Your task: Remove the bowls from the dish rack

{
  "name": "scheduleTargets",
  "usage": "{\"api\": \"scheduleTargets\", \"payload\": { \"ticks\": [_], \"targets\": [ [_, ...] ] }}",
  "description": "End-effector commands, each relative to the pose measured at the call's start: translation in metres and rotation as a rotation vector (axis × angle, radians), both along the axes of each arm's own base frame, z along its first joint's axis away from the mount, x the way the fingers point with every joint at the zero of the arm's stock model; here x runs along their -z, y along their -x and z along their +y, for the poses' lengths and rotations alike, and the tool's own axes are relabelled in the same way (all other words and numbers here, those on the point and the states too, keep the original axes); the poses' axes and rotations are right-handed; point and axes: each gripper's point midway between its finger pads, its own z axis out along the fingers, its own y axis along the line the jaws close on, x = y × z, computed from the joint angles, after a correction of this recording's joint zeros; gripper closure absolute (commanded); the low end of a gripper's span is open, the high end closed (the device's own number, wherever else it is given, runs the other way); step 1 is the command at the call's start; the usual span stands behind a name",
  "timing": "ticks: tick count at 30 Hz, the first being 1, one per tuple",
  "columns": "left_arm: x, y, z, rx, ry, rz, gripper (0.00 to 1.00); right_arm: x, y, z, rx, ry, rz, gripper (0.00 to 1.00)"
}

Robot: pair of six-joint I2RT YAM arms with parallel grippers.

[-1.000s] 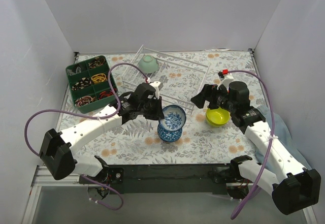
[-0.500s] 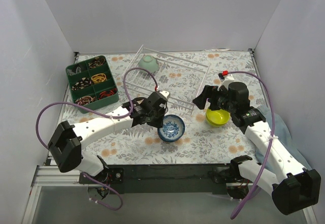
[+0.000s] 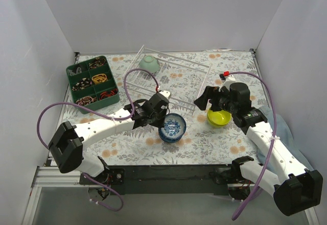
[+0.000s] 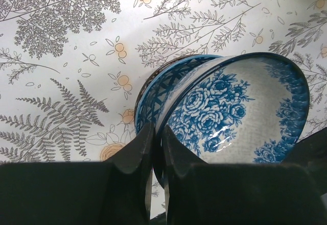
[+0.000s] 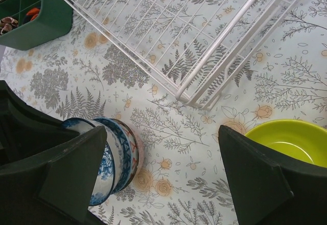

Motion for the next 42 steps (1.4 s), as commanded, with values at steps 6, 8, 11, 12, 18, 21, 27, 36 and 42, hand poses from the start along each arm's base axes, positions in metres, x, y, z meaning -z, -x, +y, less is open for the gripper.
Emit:
{"api": "scheduleTargets", "payload": {
  "ticks": [6,8,11,12,18,21,27,36,42],
  "targets": [
    [0.003,-0.003,-0.004,0.010,0.008,-0.028,0.88,-0.011,-0.003,-0.002,0.004,0.003,-0.041,0.02],
    [0.002,-0.001,-0.004,0.015,0.011,-0.028,0.82,-0.011,-0.004,-0.002,0.005,0.004,-0.040,0.02],
    [0.000,-0.001,-0.003,0.014,0.017,-0.034,0.73,-0.010,-0.004,-0.002,0.005,0.005,-0.037,0.02],
    [0.000,0.000,-0.002,0.013,0.015,-0.031,0.68,-0.010,-0.004,-0.002,0.007,0.006,-0.037,0.02],
    [-0.007,0.000,0.002,0.001,0.019,-0.042,0.51,-0.010,-0.005,-0.001,0.002,0.008,-0.039,0.02],
    [-0.013,-0.002,0.005,-0.016,0.020,-0.060,0.50,-0.010,-0.005,-0.001,-0.002,0.010,-0.037,0.02],
    [-0.032,-0.007,0.008,-0.053,0.041,-0.102,0.50,-0.010,-0.005,0.000,-0.009,0.007,-0.036,0.02],
    [-0.091,-0.049,-0.004,-0.049,0.019,-0.237,0.30,-0.024,-0.001,0.000,-0.040,0.017,-0.097,0.02],
    [-0.121,-0.122,0.011,-0.108,-0.090,-0.375,0.22,-0.027,0.008,-0.003,-0.070,0.043,-0.122,0.03]
  ]
}}
